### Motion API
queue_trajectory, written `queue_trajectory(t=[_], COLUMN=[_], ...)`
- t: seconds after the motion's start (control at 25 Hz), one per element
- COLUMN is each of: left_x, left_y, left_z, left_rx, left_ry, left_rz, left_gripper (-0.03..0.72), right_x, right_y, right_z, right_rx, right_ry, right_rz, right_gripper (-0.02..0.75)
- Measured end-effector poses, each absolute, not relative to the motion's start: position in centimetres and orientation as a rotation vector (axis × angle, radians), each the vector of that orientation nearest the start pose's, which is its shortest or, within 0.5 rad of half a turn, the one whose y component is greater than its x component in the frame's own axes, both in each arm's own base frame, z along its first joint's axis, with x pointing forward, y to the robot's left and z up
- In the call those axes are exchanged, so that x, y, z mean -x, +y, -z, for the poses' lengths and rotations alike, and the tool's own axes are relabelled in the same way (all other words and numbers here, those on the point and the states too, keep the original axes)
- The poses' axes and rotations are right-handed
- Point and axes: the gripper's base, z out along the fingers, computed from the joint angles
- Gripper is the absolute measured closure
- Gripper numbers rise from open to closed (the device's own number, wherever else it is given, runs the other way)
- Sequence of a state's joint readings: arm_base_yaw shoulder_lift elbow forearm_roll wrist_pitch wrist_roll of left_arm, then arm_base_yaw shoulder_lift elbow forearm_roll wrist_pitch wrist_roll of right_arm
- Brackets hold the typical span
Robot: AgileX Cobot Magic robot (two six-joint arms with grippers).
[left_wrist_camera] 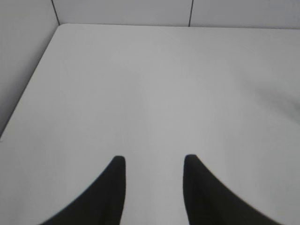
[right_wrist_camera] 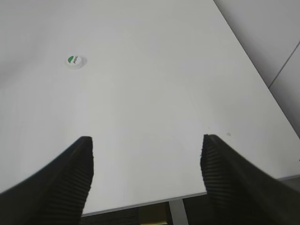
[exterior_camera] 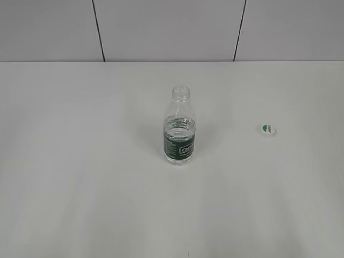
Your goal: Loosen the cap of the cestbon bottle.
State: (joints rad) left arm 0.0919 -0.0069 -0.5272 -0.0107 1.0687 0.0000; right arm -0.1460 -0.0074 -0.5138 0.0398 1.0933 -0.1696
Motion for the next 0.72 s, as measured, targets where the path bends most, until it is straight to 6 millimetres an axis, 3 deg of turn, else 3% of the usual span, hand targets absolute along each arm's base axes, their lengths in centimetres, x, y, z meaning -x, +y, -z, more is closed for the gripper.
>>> queue_trajectory(t=[0.72], left_x=[0.95], left_y=[-0.01], left_z=[-28.40], left_rx=[-0.015], left_ry=[2.018], left_rz=[-0.023], left_gripper=[0.449], right_x=[0.85], right_y=[0.45], right_z=[-27.84], right_rx=[0.028], right_ry=[2.059], right_rz=[0.148], right_gripper=[0.193])
